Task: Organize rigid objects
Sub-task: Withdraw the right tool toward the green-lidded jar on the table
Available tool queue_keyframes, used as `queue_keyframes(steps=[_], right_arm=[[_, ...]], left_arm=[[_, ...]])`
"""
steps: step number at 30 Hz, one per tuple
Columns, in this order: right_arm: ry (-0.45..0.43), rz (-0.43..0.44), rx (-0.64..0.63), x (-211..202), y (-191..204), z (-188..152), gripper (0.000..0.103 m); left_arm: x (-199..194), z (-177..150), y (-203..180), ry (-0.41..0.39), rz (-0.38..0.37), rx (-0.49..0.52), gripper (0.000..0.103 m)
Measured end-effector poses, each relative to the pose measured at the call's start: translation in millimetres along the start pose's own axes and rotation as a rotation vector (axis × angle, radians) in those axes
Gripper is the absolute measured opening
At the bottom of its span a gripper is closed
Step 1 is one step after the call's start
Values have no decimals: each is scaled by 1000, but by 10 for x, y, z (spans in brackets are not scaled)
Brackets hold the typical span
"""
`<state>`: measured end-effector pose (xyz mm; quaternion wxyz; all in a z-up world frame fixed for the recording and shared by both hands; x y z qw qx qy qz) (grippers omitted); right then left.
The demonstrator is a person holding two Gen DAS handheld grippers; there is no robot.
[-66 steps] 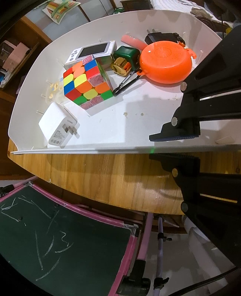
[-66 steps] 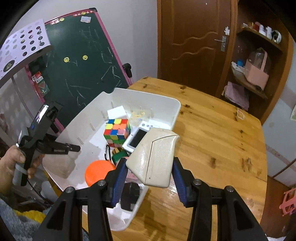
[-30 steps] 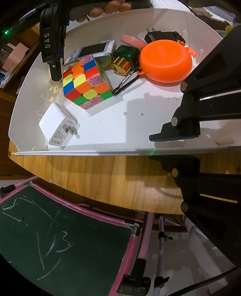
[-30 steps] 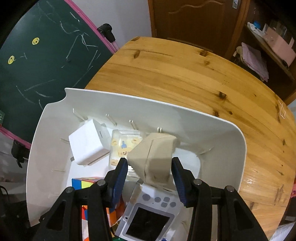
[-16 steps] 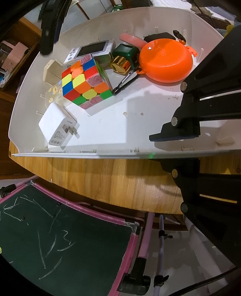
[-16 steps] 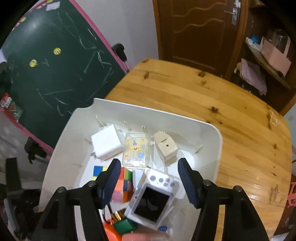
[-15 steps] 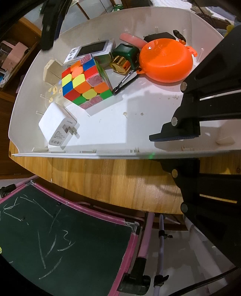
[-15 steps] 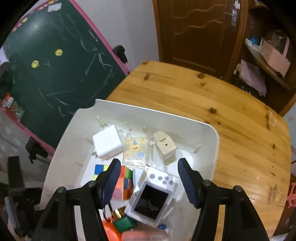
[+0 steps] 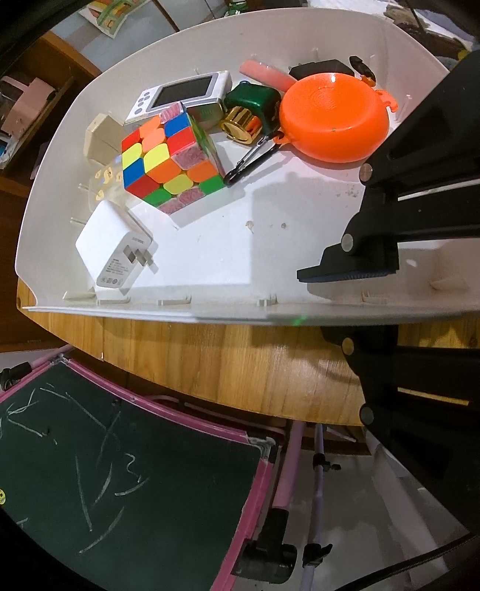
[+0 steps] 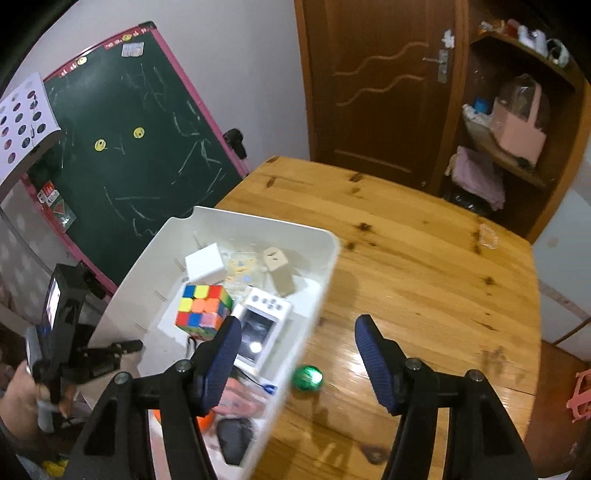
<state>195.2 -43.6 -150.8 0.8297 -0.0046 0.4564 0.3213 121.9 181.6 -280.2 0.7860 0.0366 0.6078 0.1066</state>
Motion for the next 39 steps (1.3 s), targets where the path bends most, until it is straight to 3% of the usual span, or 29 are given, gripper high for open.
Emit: queue_keyframes(steps=[9,22,29,32,39], right_arm=[[-2,-40,-98,-185,-265,-386,65],[127,79,-390,472,-490,-965,64],[152,157,-483,738,-491,-988,63],[151,190,-516,807,-449,-950,53],[154,222,-585,977,-363,-877,48]], left_arm=[[-34,-11,-33,12,30,-12,14],[-24,-11,-43,40,72,-32,15],[33,-18,-34,76,66,-54,15],[65,-16,-17,84,65,-56,15],[96,-7,-26,92,67,-54,15]])
Point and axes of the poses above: each gripper's, at about its wrist camera, not at the fingertips, and x roughly the way its jaws point, y to its left, z to its top, the point moved 5 cm from there along x, roughly the way its jaws point, and after that the axes turned 15 degrees about z, right-handed, at the moved point
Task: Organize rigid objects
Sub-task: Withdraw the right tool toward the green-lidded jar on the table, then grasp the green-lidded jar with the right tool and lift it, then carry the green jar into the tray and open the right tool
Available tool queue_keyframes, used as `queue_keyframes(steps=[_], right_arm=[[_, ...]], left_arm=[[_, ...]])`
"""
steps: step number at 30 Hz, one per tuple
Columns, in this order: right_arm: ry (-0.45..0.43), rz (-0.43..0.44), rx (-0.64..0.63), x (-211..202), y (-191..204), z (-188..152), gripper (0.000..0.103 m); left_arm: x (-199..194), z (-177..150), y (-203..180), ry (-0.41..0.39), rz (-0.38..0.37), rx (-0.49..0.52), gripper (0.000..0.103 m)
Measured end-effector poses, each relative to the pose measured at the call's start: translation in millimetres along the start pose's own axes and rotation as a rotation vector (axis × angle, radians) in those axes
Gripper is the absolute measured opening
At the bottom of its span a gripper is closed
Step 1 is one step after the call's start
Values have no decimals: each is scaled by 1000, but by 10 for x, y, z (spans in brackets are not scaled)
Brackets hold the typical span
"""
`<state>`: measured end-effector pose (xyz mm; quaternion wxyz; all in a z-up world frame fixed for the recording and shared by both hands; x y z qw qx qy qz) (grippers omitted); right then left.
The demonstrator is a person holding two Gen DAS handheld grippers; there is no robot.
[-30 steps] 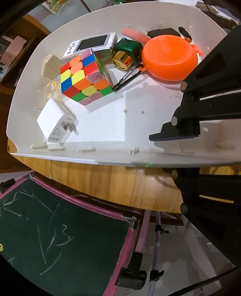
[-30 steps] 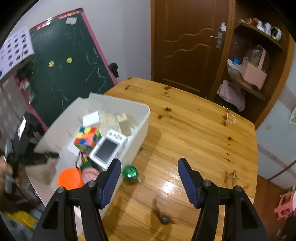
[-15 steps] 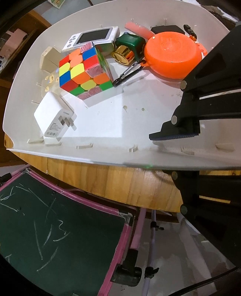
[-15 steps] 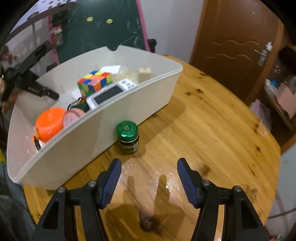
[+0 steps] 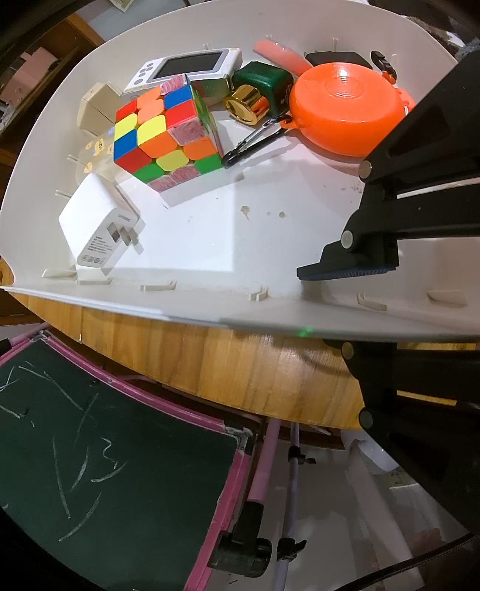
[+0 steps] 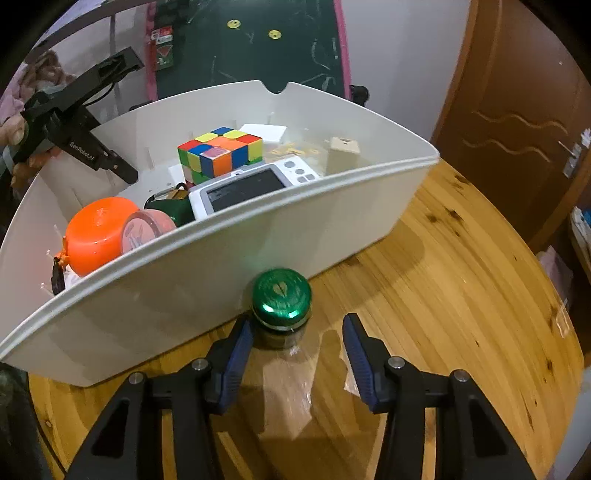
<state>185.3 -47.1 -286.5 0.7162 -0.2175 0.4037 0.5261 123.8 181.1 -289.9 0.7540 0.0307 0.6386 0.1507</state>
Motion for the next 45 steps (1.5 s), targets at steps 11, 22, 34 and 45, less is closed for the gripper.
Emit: queue_keyframes(steps=[11,22,34,45], right_arm=[[-8,0,36,36,-1,4,32],[-83,-67,250,-408,59,-257,32],[-256,-180,345,-1265,483,114,32],[-298,-207,341,-1340,572,1017,31]], left_arm=[[15,14,10,-1,-14,-3,15],[14,-7,20,-7,-25,-4,16],[-1,-7,15,-13,-58,-3,18],[-1,-12,16,-18,-67,2,18]])
Point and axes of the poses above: each gripper's, at about its wrist camera, not at the fingertips, and x roughly the way its jaws point, y to its left, z to its top, the point moved 5 cm from there along x, roughly the way its jaws point, and after that the axes turned 15 degrees about z, right-handed, at the moved point
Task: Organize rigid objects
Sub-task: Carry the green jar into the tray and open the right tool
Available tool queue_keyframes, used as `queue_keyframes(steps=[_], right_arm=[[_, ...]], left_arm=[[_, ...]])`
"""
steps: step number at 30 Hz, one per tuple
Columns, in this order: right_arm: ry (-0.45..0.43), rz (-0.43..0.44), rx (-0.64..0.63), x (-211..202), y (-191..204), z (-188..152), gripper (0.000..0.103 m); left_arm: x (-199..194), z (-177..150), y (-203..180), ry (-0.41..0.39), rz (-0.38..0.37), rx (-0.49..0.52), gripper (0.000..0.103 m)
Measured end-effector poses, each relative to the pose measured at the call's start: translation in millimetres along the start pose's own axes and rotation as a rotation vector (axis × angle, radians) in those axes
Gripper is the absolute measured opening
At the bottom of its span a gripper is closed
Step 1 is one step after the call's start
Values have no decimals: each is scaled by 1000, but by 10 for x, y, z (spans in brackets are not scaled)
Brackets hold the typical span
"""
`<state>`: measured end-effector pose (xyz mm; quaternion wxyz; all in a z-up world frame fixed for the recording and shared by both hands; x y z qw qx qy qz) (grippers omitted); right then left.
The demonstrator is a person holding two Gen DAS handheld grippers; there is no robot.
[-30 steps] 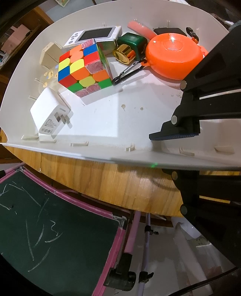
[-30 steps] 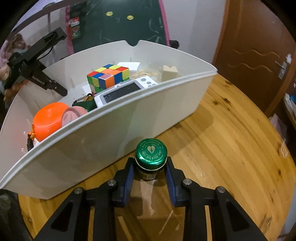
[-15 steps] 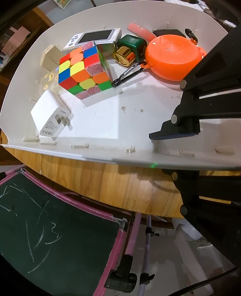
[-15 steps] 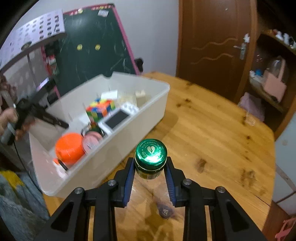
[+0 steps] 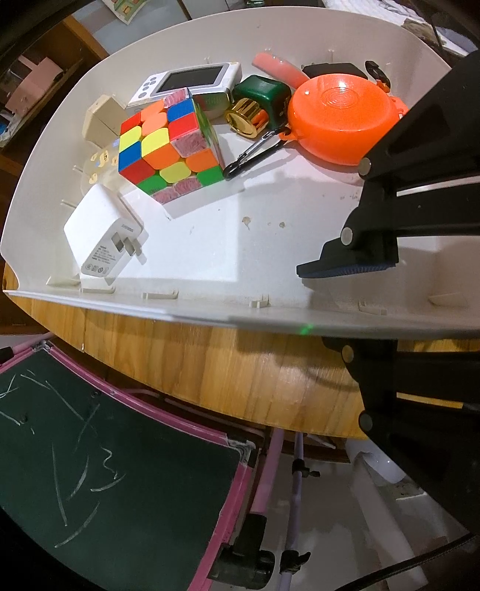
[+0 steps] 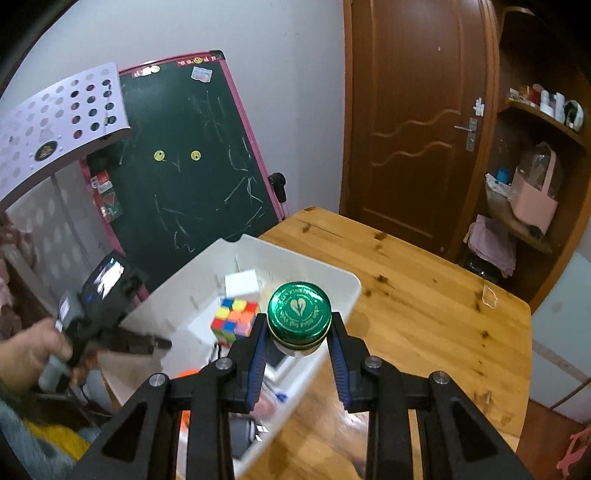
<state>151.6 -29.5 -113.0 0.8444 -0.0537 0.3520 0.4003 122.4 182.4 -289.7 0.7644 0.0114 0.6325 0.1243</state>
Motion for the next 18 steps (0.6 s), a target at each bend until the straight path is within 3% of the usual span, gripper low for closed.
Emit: queue_keyframes(steps=[9,18], right_arm=[[76,25,108,883,-41,453,31],[220,9,223,1709,-219,390,31]], left_arm=[[21,9,11,2,-8,-9,18],[34,14,21,4,-12,-15,18]])
Point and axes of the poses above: each gripper's, at about its wrist camera, not at the fingertips, and x roughly the way its jaws point, y to its left, z to its top, the point moved 5 cm from there along x, roughly the way its jaws point, and after that the axes turned 15 degrees about z, right-handed, at the moved point
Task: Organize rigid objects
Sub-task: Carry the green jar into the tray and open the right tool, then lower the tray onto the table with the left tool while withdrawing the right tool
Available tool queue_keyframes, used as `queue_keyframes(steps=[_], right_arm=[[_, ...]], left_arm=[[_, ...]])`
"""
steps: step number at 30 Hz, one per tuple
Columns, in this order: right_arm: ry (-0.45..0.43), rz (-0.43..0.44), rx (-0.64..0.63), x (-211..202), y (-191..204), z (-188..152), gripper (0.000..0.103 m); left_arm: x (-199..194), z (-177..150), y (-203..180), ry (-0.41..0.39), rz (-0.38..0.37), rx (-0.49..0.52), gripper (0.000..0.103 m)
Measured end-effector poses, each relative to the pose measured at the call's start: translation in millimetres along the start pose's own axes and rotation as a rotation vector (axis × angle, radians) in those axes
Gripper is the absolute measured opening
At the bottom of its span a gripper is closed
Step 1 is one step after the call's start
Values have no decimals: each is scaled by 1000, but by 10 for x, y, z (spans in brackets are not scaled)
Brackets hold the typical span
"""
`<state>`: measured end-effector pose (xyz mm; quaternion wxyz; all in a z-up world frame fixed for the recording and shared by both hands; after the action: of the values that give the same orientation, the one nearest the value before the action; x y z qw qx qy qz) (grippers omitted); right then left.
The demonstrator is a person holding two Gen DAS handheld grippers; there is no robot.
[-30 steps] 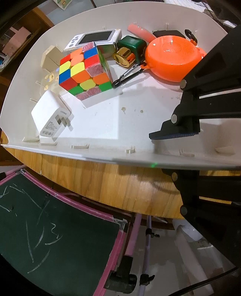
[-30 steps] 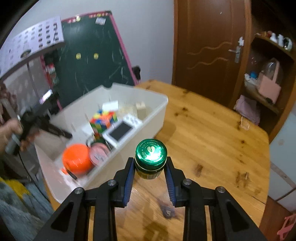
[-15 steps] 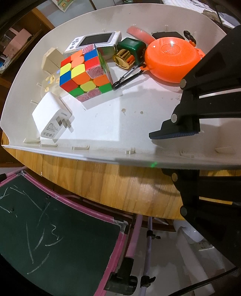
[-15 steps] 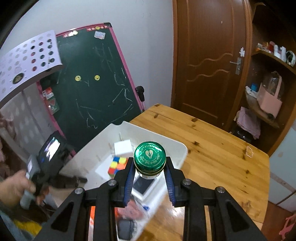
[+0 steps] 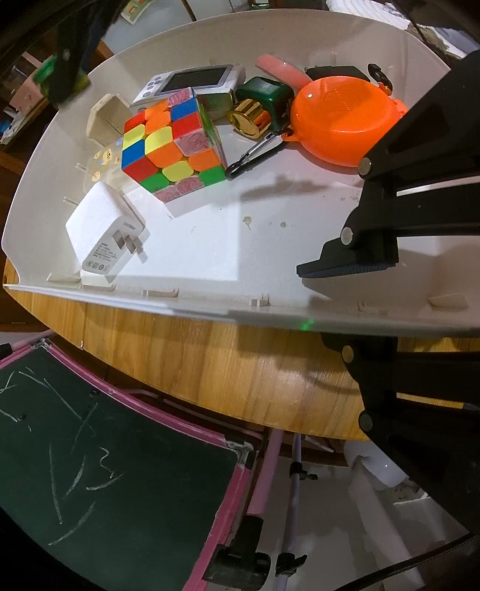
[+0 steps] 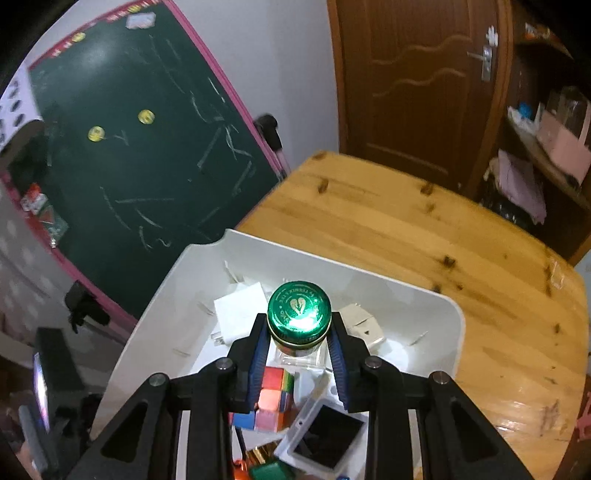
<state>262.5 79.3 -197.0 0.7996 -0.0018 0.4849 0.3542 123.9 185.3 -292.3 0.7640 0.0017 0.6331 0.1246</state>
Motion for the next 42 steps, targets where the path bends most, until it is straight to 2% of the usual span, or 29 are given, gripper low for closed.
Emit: queue_keyframes(steps=[3,15,21,23,25,27,42], right_arm=[[27,12,39,136,-34,-28,31],[91,-30,78,407,-95,-91,31],[100,-45,80,440,-104,-114,33],[103,-36,92,437,-102,-122,37],[93,-29,95,396,-91,-137,47],[76,-36,87,317,-68,-156,52],[-12,-58,67,-462,228,-566,52]], left_arm=[[5,-1,4,1,-3,-3,18],[5,1,-1,1,-4,-5,18],[3,0,1,1,-3,-4,18],[-1,0,1,1,-4,-4,18],[-1,-1,1,1,-3,-3,18],[-2,-1,0,1,-4,-3,18],[-2,-14,37,-2,-5,-8,18]])
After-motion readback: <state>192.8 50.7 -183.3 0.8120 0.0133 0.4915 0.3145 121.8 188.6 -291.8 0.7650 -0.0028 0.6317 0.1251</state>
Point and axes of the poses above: each gripper's, at about its wrist camera, not at the fingertips, and x roughly the way its jaws point, y to its left, z to its top, the point moved 5 cm from there along x, roughly the way its jaws point, and after that the axes turned 15 degrees about z, right-handed, at the moved point
